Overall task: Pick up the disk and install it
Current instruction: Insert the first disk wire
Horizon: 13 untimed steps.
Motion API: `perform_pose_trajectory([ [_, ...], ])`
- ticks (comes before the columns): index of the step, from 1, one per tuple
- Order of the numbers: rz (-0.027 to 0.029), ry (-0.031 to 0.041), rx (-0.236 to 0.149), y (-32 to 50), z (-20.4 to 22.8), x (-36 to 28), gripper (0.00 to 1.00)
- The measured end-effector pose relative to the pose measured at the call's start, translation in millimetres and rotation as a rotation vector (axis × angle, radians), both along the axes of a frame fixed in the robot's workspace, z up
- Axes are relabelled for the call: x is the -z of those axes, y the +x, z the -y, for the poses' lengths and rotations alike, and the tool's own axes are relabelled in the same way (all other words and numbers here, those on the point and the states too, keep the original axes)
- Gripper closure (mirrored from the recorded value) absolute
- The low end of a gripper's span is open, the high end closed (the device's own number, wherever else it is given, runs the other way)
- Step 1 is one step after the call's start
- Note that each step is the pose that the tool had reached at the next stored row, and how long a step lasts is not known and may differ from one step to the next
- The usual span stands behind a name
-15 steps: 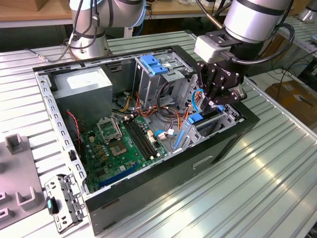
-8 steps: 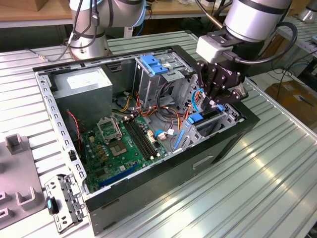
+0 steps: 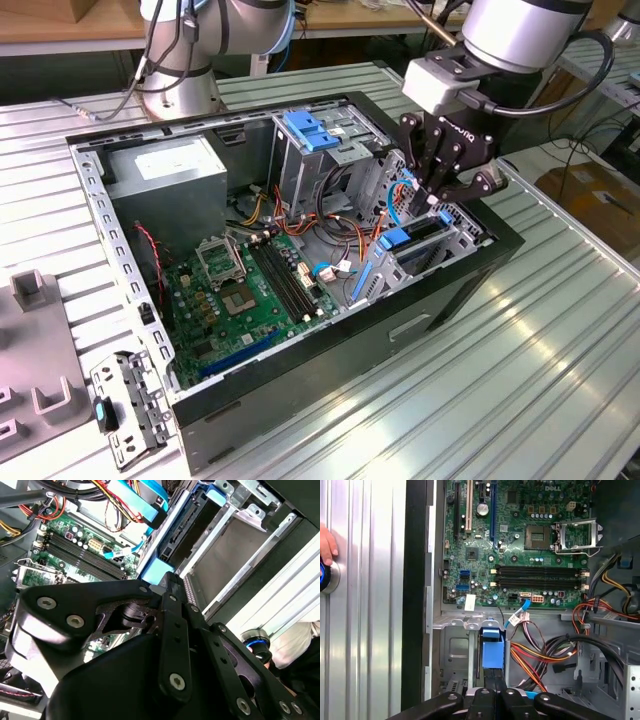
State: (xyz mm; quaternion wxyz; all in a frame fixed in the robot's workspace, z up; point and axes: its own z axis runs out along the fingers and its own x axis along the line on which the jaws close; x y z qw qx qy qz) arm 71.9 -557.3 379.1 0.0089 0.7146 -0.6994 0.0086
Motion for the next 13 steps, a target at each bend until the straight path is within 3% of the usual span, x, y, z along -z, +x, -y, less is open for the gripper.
perform_pose_trajectory([
  [13, -0.0014, 0.0009, -0.003, 2.8, 0.0, 0.0, 0.89],
])
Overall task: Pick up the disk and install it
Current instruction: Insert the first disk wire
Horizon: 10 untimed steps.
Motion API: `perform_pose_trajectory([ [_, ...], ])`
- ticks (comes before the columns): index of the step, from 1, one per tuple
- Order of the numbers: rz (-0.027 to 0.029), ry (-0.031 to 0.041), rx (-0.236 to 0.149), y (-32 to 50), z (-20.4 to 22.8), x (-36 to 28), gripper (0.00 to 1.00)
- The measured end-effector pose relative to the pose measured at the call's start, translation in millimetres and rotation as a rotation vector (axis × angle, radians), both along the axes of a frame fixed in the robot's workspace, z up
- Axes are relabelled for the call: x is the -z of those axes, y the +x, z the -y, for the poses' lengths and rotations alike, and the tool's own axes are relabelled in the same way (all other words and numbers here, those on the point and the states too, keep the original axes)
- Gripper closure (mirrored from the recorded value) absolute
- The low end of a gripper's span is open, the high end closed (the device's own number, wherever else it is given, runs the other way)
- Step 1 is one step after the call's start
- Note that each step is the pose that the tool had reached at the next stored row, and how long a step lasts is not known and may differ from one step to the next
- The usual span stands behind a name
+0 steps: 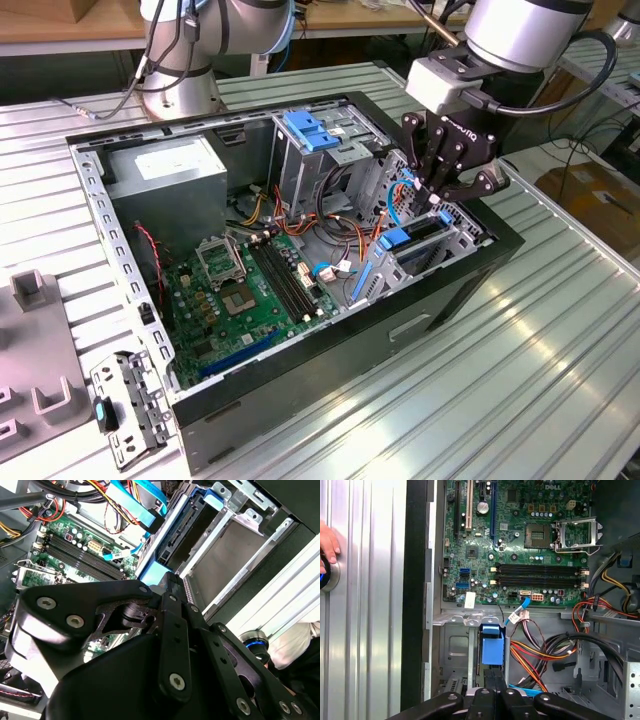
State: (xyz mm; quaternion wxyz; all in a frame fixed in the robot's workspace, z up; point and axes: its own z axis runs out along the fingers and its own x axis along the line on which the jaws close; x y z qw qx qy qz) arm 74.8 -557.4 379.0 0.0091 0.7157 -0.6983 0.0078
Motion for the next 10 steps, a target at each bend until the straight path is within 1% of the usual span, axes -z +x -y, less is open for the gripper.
perform_pose_trajectory([
  [4, 0.0000, 0.0000, -0.001, 0.1, 0.0, 0.0, 0.89],
  [5, 0.0000, 0.0000, -0.007, 0.1, 0.0, 0.0, 0.89],
  [7, 0.0000, 0.0000, -0.023, 0.1, 0.0, 0.0, 0.89],
  [10, 0.0000, 0.0000, -0.065, 0.2, 0.0, 0.0, 0.89],
])
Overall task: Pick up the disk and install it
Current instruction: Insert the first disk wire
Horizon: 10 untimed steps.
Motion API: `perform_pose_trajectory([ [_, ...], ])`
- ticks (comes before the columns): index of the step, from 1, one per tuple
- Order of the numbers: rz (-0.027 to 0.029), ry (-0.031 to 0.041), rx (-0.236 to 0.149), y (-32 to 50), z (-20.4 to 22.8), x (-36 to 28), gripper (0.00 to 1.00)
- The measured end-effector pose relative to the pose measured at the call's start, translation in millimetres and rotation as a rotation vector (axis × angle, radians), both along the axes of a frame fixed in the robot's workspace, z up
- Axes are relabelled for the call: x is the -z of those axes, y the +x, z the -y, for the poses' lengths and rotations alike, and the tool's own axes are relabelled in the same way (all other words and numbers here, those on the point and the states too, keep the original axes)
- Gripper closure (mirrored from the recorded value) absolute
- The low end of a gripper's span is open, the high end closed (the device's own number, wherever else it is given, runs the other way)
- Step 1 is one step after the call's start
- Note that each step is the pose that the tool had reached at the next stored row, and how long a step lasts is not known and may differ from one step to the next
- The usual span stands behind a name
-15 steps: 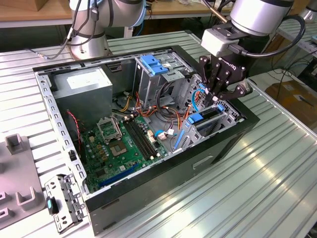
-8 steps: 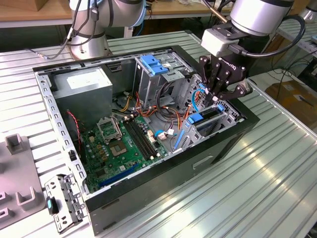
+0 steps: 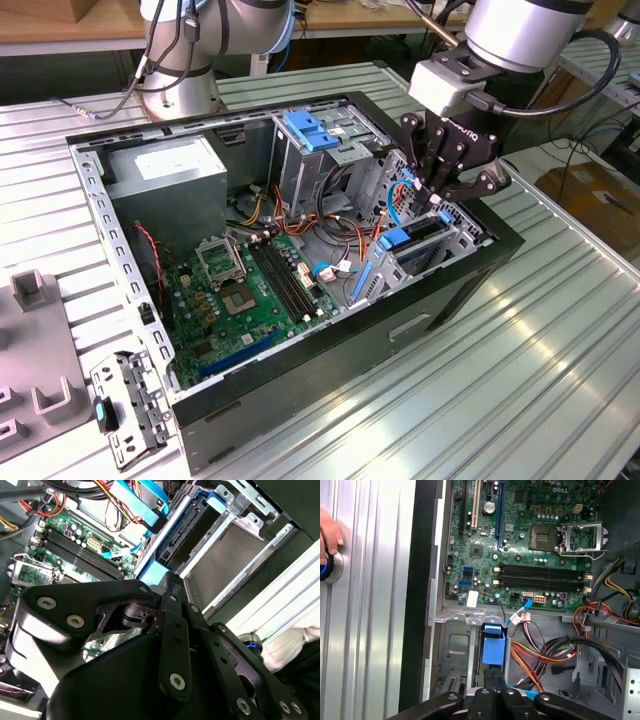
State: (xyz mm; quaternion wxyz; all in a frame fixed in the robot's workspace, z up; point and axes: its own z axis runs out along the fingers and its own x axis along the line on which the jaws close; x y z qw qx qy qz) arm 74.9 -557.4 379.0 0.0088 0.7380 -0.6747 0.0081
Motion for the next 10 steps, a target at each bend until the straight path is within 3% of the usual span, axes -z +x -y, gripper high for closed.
perform_pose_trajectory([
  [2, 0.0000, -0.0002, -0.029, 1.2, 0.0, -0.1, 0.89],
  [10, -0.0053, 0.0001, -0.030, 17.2, -0.1, 0.0, 0.89],
])
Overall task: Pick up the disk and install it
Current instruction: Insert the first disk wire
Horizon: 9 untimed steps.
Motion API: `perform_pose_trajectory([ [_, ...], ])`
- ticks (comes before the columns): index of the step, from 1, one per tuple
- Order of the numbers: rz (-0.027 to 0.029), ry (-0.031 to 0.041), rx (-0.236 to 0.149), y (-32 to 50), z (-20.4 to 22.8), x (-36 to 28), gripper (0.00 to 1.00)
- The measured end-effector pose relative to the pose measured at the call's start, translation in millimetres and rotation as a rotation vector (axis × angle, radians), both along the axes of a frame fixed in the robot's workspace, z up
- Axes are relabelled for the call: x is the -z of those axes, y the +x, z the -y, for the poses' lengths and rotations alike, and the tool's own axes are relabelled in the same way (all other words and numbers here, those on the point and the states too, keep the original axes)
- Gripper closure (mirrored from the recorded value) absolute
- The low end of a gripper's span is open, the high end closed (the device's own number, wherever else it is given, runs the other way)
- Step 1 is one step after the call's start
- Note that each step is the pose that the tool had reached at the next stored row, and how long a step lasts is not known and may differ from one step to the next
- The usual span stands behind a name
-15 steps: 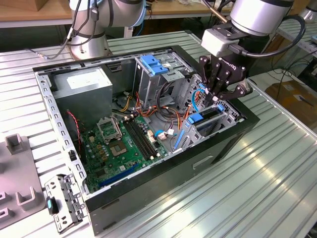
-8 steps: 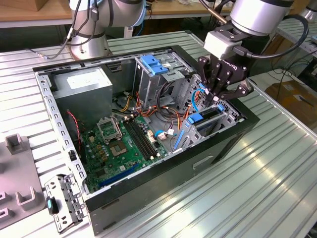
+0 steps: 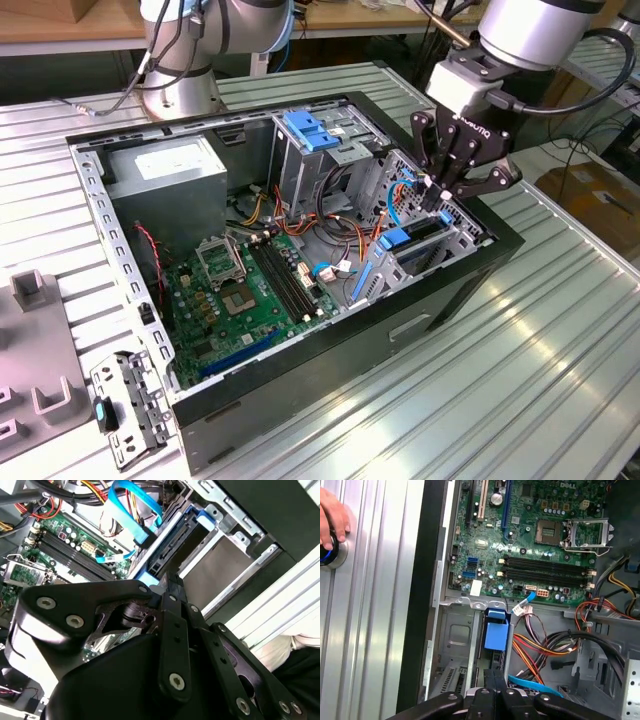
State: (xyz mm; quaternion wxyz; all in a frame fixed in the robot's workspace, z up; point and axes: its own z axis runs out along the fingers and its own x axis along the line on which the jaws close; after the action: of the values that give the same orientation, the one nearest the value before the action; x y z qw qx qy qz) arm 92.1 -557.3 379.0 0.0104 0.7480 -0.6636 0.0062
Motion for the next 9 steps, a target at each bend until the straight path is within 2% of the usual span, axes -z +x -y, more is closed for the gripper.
perform_pose_trajectory([
  [2, -0.0001, 0.0000, -0.003, 0.2, 0.1, 0.0, 0.89],
  [6, -0.0001, 0.0012, -0.051, 0.4, 0.1, -0.8, 0.89],
  [9, -0.0001, 0.0015, -0.062, 0.6, 0.1, -3.4, 0.89],
])
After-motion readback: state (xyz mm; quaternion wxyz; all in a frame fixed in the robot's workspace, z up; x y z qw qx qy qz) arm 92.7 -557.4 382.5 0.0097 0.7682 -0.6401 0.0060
